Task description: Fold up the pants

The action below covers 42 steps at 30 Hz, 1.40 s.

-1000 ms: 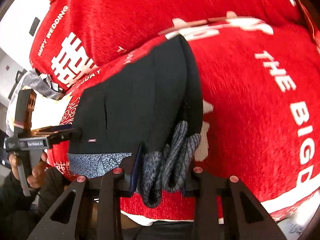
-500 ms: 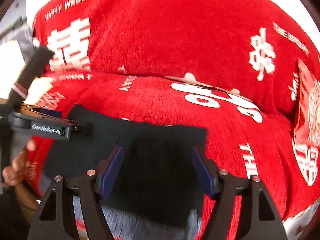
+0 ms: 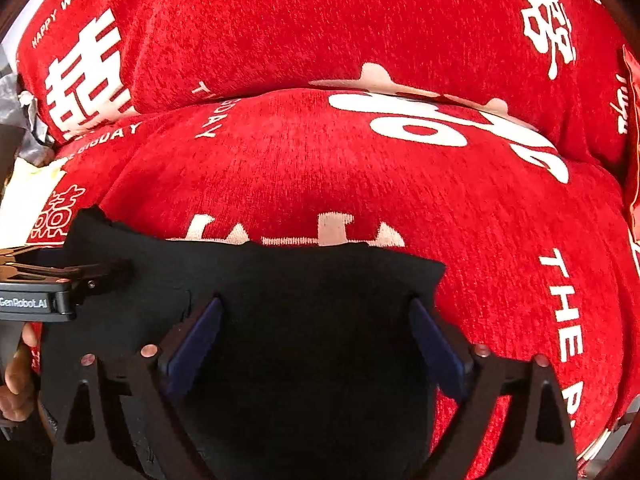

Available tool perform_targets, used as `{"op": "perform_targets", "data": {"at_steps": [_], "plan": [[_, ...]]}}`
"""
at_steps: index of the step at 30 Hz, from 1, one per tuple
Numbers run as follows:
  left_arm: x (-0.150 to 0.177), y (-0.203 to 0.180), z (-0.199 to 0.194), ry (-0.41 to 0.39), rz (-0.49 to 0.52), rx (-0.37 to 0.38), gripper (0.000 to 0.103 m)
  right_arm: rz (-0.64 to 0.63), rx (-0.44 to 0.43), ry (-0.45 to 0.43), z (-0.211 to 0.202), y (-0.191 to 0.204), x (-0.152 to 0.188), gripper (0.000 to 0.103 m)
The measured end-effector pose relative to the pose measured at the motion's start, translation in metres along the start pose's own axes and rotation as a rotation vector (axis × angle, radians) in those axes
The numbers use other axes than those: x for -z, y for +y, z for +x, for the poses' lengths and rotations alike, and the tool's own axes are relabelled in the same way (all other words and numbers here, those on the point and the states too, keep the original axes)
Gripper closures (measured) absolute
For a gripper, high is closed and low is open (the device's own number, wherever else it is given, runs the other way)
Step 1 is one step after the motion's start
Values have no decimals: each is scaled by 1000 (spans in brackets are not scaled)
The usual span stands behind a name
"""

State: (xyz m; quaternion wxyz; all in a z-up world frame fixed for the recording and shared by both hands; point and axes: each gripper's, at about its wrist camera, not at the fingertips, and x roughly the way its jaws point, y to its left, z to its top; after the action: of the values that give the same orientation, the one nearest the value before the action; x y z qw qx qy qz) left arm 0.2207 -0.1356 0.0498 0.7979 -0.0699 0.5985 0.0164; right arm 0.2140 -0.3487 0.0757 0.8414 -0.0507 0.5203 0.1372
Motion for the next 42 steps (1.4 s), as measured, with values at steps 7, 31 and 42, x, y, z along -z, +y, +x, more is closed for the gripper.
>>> {"op": "perform_targets", "data": {"at_steps": [7, 31, 42], "plan": [[9, 3, -28, -85, 30, -45, 0, -28, 28, -97, -40, 17, -1, 7], [76, 19, -45, -59, 49, -14, 0, -56, 62, 8, -51, 41, 65, 4], [122, 37, -41, -16, 57, 137, 0, 21, 48, 170, -41, 24, 129, 4]]}}
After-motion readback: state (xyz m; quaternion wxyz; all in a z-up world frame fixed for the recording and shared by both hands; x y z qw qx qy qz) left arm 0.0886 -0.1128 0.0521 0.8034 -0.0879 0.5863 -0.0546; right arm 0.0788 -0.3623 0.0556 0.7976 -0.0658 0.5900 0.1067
